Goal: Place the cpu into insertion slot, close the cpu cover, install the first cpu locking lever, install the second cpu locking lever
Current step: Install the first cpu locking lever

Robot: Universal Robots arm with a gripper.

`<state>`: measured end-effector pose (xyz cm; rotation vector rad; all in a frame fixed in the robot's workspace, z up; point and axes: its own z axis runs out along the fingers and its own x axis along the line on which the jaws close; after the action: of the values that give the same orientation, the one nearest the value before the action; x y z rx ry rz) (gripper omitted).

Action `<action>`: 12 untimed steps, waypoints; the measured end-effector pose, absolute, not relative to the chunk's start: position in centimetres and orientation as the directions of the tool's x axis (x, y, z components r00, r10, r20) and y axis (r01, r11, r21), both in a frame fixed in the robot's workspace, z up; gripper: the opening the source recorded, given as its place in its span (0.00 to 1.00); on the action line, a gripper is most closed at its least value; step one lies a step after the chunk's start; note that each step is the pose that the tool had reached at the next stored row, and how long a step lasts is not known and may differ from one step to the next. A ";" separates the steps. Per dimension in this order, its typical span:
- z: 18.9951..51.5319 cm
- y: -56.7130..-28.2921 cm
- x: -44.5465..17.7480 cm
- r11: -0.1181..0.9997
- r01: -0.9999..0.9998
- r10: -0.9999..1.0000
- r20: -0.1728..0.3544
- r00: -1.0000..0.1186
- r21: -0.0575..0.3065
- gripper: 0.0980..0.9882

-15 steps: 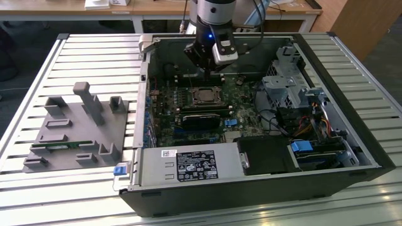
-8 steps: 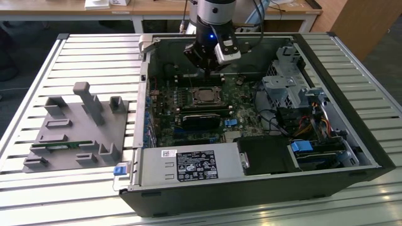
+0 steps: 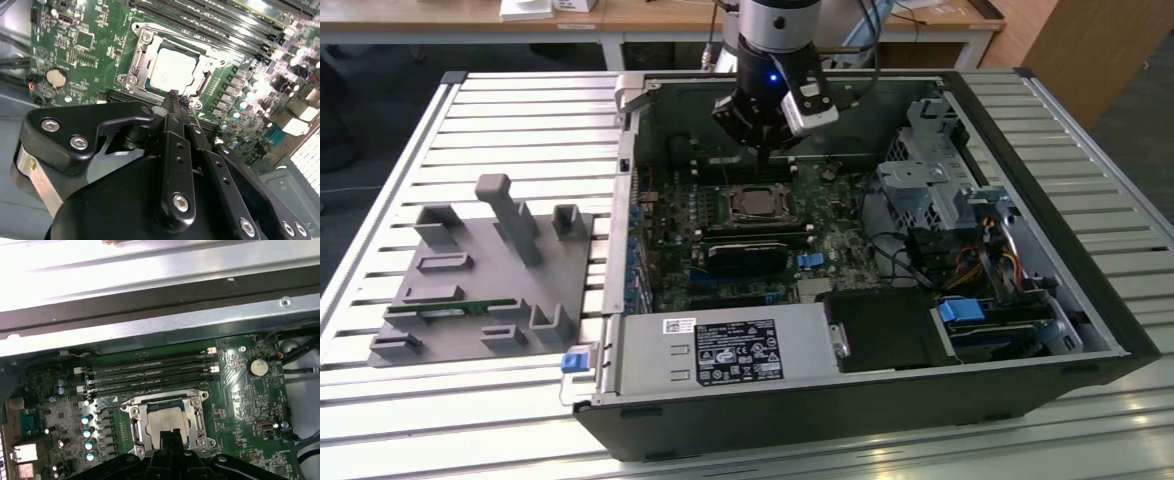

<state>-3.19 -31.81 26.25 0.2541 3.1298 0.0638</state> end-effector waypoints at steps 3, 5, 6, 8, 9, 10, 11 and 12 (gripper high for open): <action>26.2 -31.8 -3.2 0.994 0.106 0.106 0.002 -0.994 0.040 0.03; 26.2 -31.8 -3.2 0.997 0.070 0.070 0.002 -0.998 0.041 0.03; 26.2 -31.8 -3.2 0.998 0.052 0.052 0.002 -0.999 0.041 0.03; 26.2 -31.8 -3.2 0.999 0.019 0.019 0.002 -1.000 0.041 0.03; 26.2 -31.8 -3.2 0.999 0.006 0.006 0.001 -1.000 0.040 0.03; 26.2 -31.8 -3.2 0.999 -0.004 -0.004 0.000 -1.000 0.041 0.03; 26.2 -31.8 -3.2 0.999 -0.011 -0.011 -0.001 -1.000 0.041 0.03; 26.2 -31.8 -3.2 0.999 -0.017 -0.017 -0.003 -1.000 0.041 0.03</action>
<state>-3.19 -31.83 26.17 -0.0267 3.1386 0.0639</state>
